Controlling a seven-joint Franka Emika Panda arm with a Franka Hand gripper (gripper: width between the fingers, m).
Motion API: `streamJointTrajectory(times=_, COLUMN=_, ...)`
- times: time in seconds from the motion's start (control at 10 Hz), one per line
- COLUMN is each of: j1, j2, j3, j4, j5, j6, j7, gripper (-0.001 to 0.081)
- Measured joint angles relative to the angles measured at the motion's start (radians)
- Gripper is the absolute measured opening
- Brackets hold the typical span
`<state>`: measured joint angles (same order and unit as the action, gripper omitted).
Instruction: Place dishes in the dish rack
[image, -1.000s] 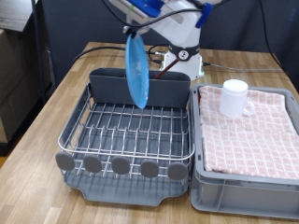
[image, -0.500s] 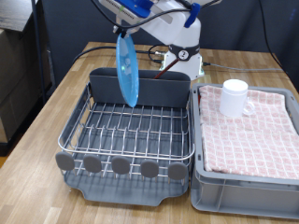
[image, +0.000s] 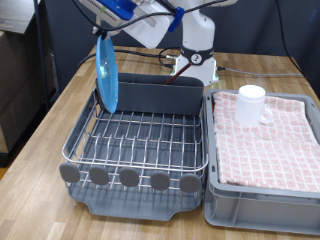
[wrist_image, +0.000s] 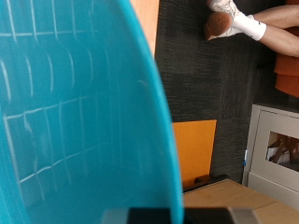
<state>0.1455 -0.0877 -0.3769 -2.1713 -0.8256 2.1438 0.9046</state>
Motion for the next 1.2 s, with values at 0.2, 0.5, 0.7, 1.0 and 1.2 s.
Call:
streamJointTrajectory(times=0.2, j1=0.0, j2=0.002, j3=-0.025, j4=-0.019, j5=-0.004, j6=0.054, j7=-0.013, gripper=0.0018)
streamJointTrajectory(times=0.5, j1=0.0, j2=0.025, j3=-0.055, j4=-0.057, j5=-0.002, j6=0.132, j7=-0.016, gripper=0.0018)
streamJointTrajectory(times=0.7, j1=0.0, j2=0.051, j3=-0.067, j4=-0.078, j5=-0.002, j6=0.182, j7=-0.01, gripper=0.0018)
streamJointTrajectory(times=1.0, j1=0.0, j2=0.095, j3=-0.073, j4=-0.091, j5=-0.009, j6=0.229, j7=0.029, gripper=0.0018)
streamJointTrajectory(times=1.2, j1=0.0, j2=0.125, j3=-0.077, j4=-0.092, j5=-0.009, j6=0.254, j7=0.049, gripper=0.0018)
